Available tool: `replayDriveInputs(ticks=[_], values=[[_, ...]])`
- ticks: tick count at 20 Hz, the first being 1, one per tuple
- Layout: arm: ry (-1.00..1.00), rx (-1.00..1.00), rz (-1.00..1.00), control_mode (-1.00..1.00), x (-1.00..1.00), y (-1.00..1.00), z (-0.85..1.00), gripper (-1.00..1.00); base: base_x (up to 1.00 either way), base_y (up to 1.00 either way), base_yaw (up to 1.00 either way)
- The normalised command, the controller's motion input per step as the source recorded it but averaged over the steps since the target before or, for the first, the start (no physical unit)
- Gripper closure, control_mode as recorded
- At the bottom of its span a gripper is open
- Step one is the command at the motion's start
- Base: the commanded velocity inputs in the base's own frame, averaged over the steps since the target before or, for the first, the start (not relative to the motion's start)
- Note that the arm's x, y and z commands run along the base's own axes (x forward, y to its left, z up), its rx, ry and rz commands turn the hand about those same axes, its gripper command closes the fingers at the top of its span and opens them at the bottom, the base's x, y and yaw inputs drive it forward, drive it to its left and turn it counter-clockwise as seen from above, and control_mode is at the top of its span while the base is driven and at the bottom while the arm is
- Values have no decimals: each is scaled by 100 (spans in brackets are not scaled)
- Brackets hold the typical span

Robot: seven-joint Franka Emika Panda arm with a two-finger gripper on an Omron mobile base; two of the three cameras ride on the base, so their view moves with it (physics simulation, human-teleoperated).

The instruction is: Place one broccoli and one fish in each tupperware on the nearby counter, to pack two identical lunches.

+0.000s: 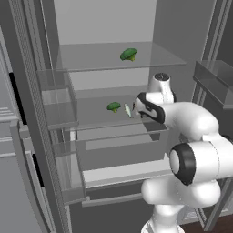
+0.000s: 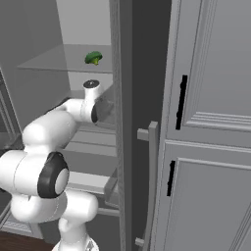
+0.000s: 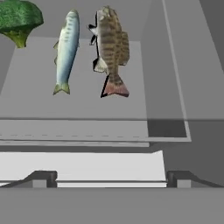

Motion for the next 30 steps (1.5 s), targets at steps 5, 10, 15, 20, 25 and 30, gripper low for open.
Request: replayDriveInputs(ticks=[5, 10, 15, 20, 25, 30], values=[[0, 0, 0, -100, 23, 0, -24, -100, 0, 0, 0], [0, 0, 0, -100, 23, 0, -26, -100, 0, 0, 0], [0, 0, 0, -100, 25, -3, -21, -100, 0, 0, 0], [0, 0, 0, -100, 26, -5, -14, -100, 0, 0, 0], [0, 0, 0, -100, 28, -1, -18, -100, 0, 0, 0], [-2, 0, 0, -100, 30, 0, -20, -100, 0, 0, 0]])
